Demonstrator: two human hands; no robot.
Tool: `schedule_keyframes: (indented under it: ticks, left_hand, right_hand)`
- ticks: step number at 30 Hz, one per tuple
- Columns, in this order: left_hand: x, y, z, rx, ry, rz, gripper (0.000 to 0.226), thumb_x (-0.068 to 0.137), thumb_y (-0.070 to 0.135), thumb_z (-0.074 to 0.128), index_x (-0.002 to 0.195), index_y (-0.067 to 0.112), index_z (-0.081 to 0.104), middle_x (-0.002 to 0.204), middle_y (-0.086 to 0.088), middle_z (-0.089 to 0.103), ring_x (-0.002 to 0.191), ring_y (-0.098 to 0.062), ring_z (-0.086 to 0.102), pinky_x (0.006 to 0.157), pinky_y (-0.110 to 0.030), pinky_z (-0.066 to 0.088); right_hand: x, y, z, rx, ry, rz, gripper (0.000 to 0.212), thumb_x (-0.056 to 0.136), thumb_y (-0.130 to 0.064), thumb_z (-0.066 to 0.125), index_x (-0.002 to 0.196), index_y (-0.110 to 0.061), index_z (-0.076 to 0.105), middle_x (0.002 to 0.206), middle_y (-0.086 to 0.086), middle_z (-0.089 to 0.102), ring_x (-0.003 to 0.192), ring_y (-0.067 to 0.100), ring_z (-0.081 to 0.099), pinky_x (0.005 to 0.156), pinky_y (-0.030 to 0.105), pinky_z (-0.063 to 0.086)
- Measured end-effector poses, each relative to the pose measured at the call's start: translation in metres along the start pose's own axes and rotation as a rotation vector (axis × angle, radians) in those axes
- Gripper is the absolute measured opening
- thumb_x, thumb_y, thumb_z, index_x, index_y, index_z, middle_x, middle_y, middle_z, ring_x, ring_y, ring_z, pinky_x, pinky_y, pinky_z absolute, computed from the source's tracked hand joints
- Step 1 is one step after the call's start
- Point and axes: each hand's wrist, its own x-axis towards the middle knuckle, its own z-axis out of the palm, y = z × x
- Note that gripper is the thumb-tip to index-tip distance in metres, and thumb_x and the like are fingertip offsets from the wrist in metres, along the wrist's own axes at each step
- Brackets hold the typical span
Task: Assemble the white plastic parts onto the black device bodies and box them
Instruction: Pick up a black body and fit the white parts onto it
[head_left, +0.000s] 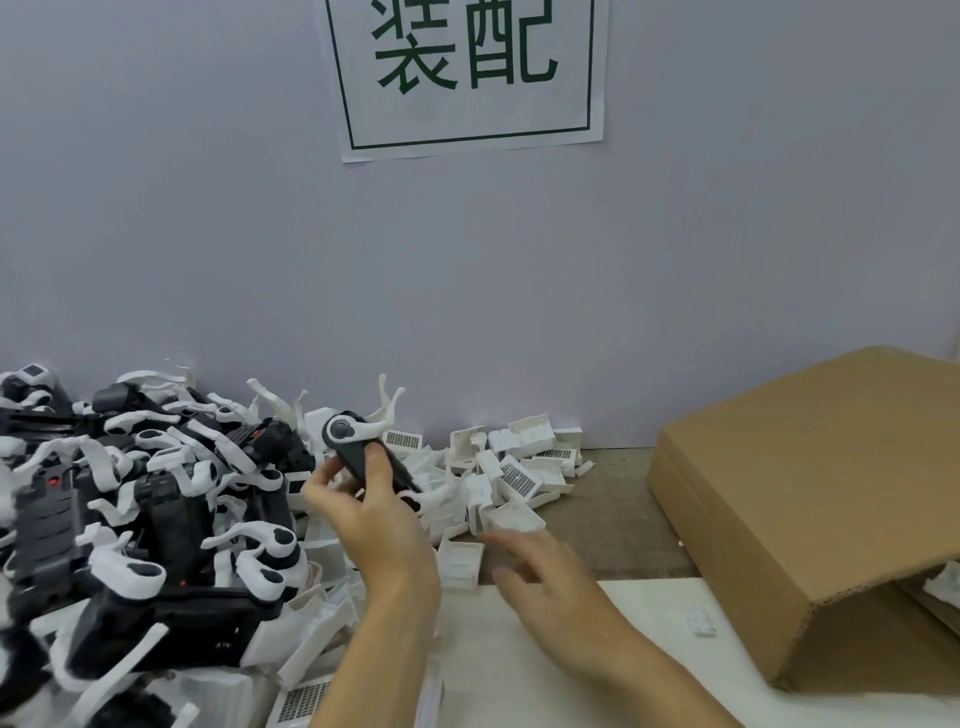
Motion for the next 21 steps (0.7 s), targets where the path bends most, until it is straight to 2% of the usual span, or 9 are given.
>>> schedule_keyframes:
  ticks: [3,5,7,9,11,13,15,17,21]
  left_hand:
    - [0.002,-0.001,-0.001,0.044,0.038,0.044,0.028,0.100,0.024,0.061,0.117,0.020,0.039,0.097,0.005,0.057,0.079,-0.003,0.060,0.064,-0.016,0.045]
    - [0.000,-0.003,-0.001,0.065,0.015,0.038,0.027,0.100,0.022,0.060,0.116,0.020,0.039,0.099,0.002,0.057,0.082,-0.006,0.060,0.069,-0.019,0.044]
    - [-0.003,-0.005,-0.001,0.092,-0.024,0.028,0.026,0.099,0.022,0.060,0.116,0.021,0.040,0.104,0.000,0.057,0.088,-0.009,0.060,0.072,-0.021,0.045]
    - [-0.005,-0.008,-0.001,0.122,-0.063,0.020,0.027,0.099,0.023,0.061,0.116,0.021,0.040,0.105,-0.001,0.057,0.087,-0.009,0.061,0.071,-0.019,0.044]
    - [-0.007,-0.011,-0.002,0.166,-0.097,0.007,0.032,0.097,0.025,0.064,0.118,0.020,0.041,0.104,0.001,0.059,0.086,-0.008,0.062,0.068,-0.019,0.045]
    - [-0.007,-0.013,-0.002,0.209,-0.121,-0.028,0.034,0.093,0.028,0.070,0.117,0.017,0.048,0.098,0.002,0.062,0.083,-0.009,0.064,0.069,-0.022,0.047]
    - [-0.006,-0.016,-0.003,0.237,-0.167,-0.087,0.027,0.089,0.030,0.074,0.103,0.010,0.063,0.085,0.001,0.068,0.077,-0.017,0.065,0.072,-0.028,0.050]
    - [-0.005,-0.019,-0.004,0.240,-0.234,-0.188,0.023,0.086,0.030,0.078,0.084,0.008,0.069,0.075,-0.004,0.070,0.074,-0.024,0.064,0.073,-0.041,0.052]
    - [-0.009,-0.026,-0.004,0.299,-0.333,-0.324,0.028,0.081,0.025,0.081,0.102,0.011,0.068,0.093,-0.010,0.076,0.086,-0.029,0.073,0.076,-0.045,0.059]
  right_hand:
    - [0.001,0.000,0.010,-0.309,-0.229,0.071,0.047,0.104,-0.052,0.024,0.151,-0.048,0.029,0.156,-0.016,0.026,0.147,0.013,0.009,0.118,0.042,0.010]
    - [0.000,-0.002,0.013,-0.385,-0.265,0.091,0.049,0.105,-0.053,0.020,0.150,-0.039,0.033,0.156,-0.017,0.026,0.148,0.013,0.007,0.116,0.043,0.009]
    - [0.000,-0.004,0.013,-0.347,-0.163,0.098,0.034,0.104,-0.047,0.030,0.121,-0.032,0.055,0.132,-0.018,0.048,0.134,0.013,0.029,0.105,0.041,0.023]
    - [0.001,-0.003,0.010,-0.311,-0.024,0.120,0.026,0.101,-0.042,0.042,0.100,-0.023,0.061,0.107,-0.014,0.058,0.115,0.015,0.047,0.091,0.035,0.032]
    - [0.003,0.001,0.005,-0.231,0.096,0.141,0.029,0.099,-0.039,0.053,0.116,-0.021,0.068,0.115,-0.008,0.065,0.112,0.013,0.055,0.090,0.026,0.040]
    - [0.004,0.002,0.001,-0.139,0.210,0.143,0.028,0.094,-0.033,0.066,0.117,-0.019,0.071,0.116,-0.008,0.066,0.104,0.007,0.055,0.079,0.003,0.036]
    - [0.005,0.002,-0.003,-0.093,0.315,0.146,0.015,0.089,-0.023,0.073,0.104,-0.024,0.072,0.108,-0.011,0.067,0.101,0.006,0.055,0.074,0.006,0.035]
    - [0.005,0.004,-0.006,0.013,0.390,0.157,0.024,0.085,-0.006,0.072,0.090,-0.028,0.066,0.094,-0.010,0.067,0.090,0.007,0.058,0.068,0.007,0.040]
    - [0.007,0.011,-0.016,0.189,0.490,0.208,0.029,0.083,0.003,0.065,0.090,-0.025,0.068,0.068,-0.010,0.062,0.066,0.005,0.056,0.058,0.011,0.042]
